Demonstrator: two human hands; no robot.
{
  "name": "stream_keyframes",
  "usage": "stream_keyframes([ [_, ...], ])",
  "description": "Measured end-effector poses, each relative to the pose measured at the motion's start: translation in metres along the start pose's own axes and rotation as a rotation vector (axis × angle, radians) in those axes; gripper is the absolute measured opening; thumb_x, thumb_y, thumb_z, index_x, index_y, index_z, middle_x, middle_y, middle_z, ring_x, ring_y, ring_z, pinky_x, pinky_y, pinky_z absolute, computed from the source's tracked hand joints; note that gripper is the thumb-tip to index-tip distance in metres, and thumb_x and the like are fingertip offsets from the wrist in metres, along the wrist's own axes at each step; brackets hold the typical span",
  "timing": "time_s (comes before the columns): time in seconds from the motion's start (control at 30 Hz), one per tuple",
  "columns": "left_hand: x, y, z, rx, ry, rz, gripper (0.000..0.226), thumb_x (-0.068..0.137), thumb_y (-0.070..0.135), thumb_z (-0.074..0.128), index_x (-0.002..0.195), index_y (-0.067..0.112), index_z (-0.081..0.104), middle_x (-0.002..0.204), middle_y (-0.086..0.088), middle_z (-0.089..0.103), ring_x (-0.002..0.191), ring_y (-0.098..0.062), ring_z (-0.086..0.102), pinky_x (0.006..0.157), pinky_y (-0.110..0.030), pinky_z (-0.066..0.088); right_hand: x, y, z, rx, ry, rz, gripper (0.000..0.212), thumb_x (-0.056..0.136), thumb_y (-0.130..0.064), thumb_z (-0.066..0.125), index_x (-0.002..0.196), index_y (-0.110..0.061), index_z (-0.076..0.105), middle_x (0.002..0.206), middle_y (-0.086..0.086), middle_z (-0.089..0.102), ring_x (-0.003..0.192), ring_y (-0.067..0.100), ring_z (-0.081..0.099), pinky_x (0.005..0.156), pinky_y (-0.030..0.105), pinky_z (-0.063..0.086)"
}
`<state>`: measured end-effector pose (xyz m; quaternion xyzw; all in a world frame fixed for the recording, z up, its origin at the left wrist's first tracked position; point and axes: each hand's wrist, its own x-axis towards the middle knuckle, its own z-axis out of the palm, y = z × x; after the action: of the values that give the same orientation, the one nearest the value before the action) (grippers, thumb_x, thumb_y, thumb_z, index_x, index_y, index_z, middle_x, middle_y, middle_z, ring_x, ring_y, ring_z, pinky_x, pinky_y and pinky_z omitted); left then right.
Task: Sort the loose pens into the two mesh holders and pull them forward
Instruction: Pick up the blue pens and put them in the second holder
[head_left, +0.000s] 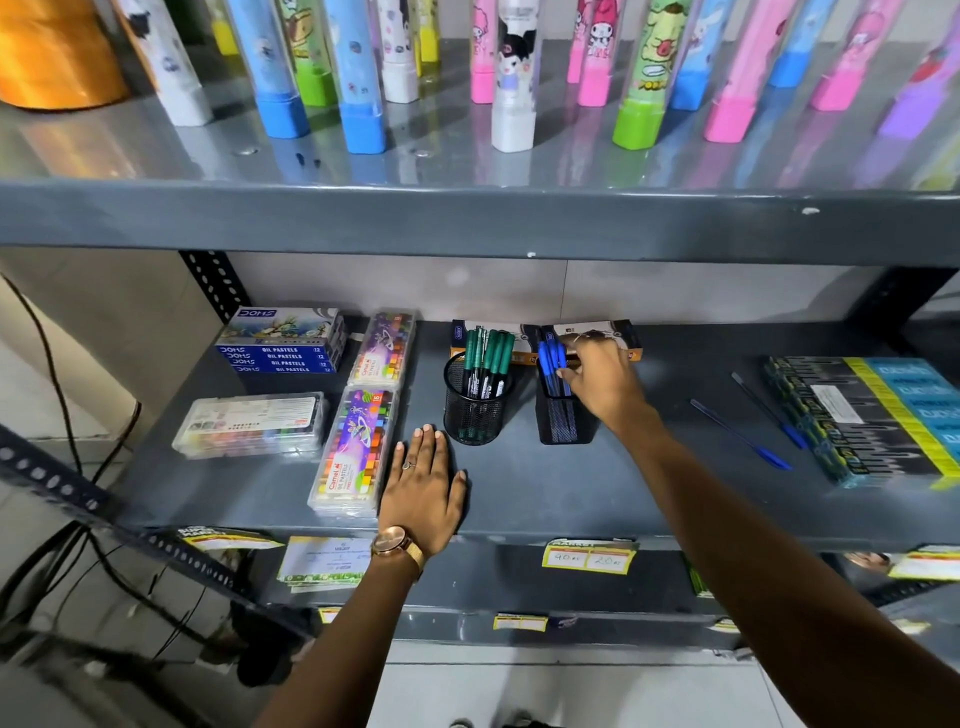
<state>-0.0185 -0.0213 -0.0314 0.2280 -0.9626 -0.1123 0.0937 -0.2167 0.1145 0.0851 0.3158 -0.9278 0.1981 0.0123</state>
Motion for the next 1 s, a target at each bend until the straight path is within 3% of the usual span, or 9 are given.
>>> stream_keyframes([
  [0.17, 0.000, 0.001, 0.000, 0.009, 0.001, 0.000, 0.075, 0.084, 0.049, 0.007, 0.143, 0.005, 0.020, 0.154, -0.014, 0.020, 0.143, -0.023, 0.011, 0.116, -0.036, -0.002, 0.003, -0.002, -0.005, -0.059, 0.020, -0.020, 0.033, 0.089, -0.015, 0.064, 0.120, -0.004, 0.061, 0.115, 0.019, 0.062, 0.101, 0.037, 0.064, 0.083, 0.038, 0.053],
  [0.3, 0.000, 0.001, -0.001, 0.004, 0.000, -0.002, 0.076, 0.084, 0.050, 0.005, 0.144, 0.005, 0.018, 0.154, -0.013, 0.019, 0.144, -0.022, 0.009, 0.117, -0.037, -0.002, 0.003, 0.014, -0.005, 0.075, 0.141, 0.028, 0.043, 0.089, -0.021, 0.063, 0.129, -0.008, 0.055, 0.128, 0.016, 0.057, 0.114, 0.034, 0.057, 0.096, 0.038, 0.048],
  [0.37, 0.000, 0.002, -0.001, 0.002, -0.003, -0.002, 0.077, 0.083, 0.050, 0.005, 0.144, 0.005, 0.018, 0.154, -0.013, 0.018, 0.144, -0.022, 0.008, 0.117, -0.036, -0.003, 0.003, 0.032, -0.006, 0.118, 0.222, 0.144, 0.038, 0.092, -0.019, 0.056, 0.127, -0.005, 0.056, 0.127, 0.021, 0.057, 0.116, 0.038, 0.054, 0.099, 0.041, 0.043],
  [0.5, 0.000, 0.001, -0.001, -0.006, 0.000, -0.005, 0.076, 0.084, 0.050, 0.007, 0.144, 0.005, 0.020, 0.154, -0.013, 0.020, 0.143, -0.023, 0.010, 0.117, -0.037, -0.001, -0.012, 0.084, -0.007, 0.016, 0.155, 0.461, 0.032, 0.089, -0.003, 0.047, 0.118, 0.006, 0.057, 0.127, 0.029, 0.051, 0.119, 0.043, 0.046, 0.099, 0.045, 0.042],
  [0.67, 0.001, 0.001, 0.000, 0.008, -0.001, -0.005, 0.076, 0.084, 0.050, 0.007, 0.143, 0.004, 0.022, 0.153, -0.014, 0.022, 0.143, -0.024, 0.012, 0.117, -0.038, 0.000, -0.047, 0.125, 0.013, -0.080, 0.056, 0.654, 0.038, 0.090, -0.015, 0.053, 0.121, 0.005, 0.054, 0.136, 0.029, 0.038, 0.125, 0.047, 0.035, 0.100, 0.050, 0.040],
  [0.9, 0.001, 0.002, -0.001, 0.023, -0.008, 0.000, 0.078, 0.083, 0.051, 0.005, 0.143, 0.004, 0.019, 0.154, -0.014, 0.020, 0.143, -0.023, 0.010, 0.116, -0.037, -0.003, -0.065, 0.108, 0.019, -0.026, 0.105, 0.497, 0.043, 0.093, -0.031, 0.054, 0.104, 0.009, 0.065, 0.114, 0.031, 0.058, 0.110, 0.045, 0.049, 0.092, 0.045, 0.045],
  [1.0, 0.001, 0.002, -0.001, 0.022, -0.017, -0.003, 0.078, 0.083, 0.051, 0.004, 0.144, 0.005, 0.017, 0.154, -0.014, 0.018, 0.144, -0.023, 0.009, 0.116, -0.036, -0.004, -0.081, 0.097, 0.023, 0.005, 0.106, 0.361, 0.042, 0.095, -0.029, 0.051, 0.079, 0.006, 0.068, 0.085, 0.025, 0.073, 0.095, 0.040, 0.060, 0.080, 0.037, 0.049],
])
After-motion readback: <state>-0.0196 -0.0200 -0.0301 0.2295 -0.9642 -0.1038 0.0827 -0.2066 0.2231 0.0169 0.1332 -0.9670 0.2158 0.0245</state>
